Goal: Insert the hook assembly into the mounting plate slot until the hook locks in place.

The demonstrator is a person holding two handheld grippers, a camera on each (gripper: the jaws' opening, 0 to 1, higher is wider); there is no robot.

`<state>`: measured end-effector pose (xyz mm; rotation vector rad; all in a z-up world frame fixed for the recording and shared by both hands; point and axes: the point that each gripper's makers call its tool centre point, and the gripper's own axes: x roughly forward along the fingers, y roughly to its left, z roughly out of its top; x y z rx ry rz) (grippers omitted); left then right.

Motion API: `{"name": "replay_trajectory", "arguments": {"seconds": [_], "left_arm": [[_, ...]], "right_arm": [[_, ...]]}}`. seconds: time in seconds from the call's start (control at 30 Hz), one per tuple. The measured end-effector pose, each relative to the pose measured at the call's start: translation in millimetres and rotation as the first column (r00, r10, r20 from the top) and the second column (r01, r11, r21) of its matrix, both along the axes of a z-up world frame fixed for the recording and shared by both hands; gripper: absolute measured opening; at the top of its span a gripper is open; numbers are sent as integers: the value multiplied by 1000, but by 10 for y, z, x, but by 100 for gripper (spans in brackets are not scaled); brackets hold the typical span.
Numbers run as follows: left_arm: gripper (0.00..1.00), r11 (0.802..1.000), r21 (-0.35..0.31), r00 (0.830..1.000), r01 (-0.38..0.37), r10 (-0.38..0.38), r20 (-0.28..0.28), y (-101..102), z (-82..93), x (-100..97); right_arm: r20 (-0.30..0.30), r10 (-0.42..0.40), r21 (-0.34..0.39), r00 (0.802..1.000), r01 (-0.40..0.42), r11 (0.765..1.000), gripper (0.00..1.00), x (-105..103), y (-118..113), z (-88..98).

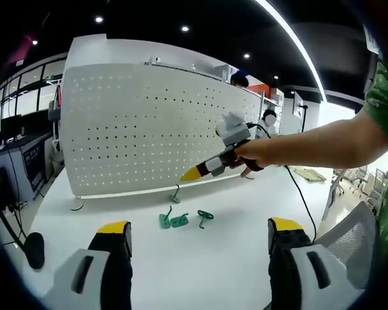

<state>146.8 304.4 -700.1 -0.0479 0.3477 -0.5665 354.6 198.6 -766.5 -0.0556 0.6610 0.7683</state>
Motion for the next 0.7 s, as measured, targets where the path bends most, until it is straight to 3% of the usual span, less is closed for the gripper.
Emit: {"name": "replay_trajectory", "arguments": {"seconds": [0.7], "left_arm": [[88,1000,-6,1000,2,-2,-9,4,-42,2]], "right_arm": [[-63,-32,-25,997,31,999,47,86,6,-224]]}}
